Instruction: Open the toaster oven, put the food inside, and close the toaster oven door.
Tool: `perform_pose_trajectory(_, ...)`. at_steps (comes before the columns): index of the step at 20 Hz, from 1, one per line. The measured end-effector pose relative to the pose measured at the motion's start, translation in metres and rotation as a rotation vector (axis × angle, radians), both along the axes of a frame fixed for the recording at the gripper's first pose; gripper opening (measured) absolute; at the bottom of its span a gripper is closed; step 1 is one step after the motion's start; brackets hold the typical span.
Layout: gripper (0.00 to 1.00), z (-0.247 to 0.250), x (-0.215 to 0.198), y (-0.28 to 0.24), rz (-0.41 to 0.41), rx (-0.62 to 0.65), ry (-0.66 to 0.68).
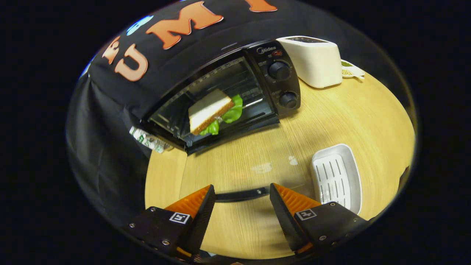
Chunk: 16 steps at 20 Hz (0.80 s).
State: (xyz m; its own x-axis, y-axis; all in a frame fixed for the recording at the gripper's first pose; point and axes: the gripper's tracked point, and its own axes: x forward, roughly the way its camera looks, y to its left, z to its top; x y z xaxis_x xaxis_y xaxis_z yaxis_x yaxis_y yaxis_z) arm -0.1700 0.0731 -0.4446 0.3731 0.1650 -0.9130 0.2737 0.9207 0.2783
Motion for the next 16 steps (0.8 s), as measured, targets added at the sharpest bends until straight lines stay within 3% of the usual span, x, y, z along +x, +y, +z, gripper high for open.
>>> perform_pose_trajectory(5, 0.9, -0.028, -0.032, 0.003, 0.224, -0.113, 0.099)
perform_pose_trajectory(8, 0.92, -0.042, -0.029, 0.015, 0.304, -0.132, 0.103)
perform_pose_trajectory(13, 0.92, -0.042, -0.019, 0.025, 0.324, -0.103, 0.109)
perform_pose_trajectory(16, 0.96, -0.02, -0.008, 0.029, 0.287, -0.033, 0.057)
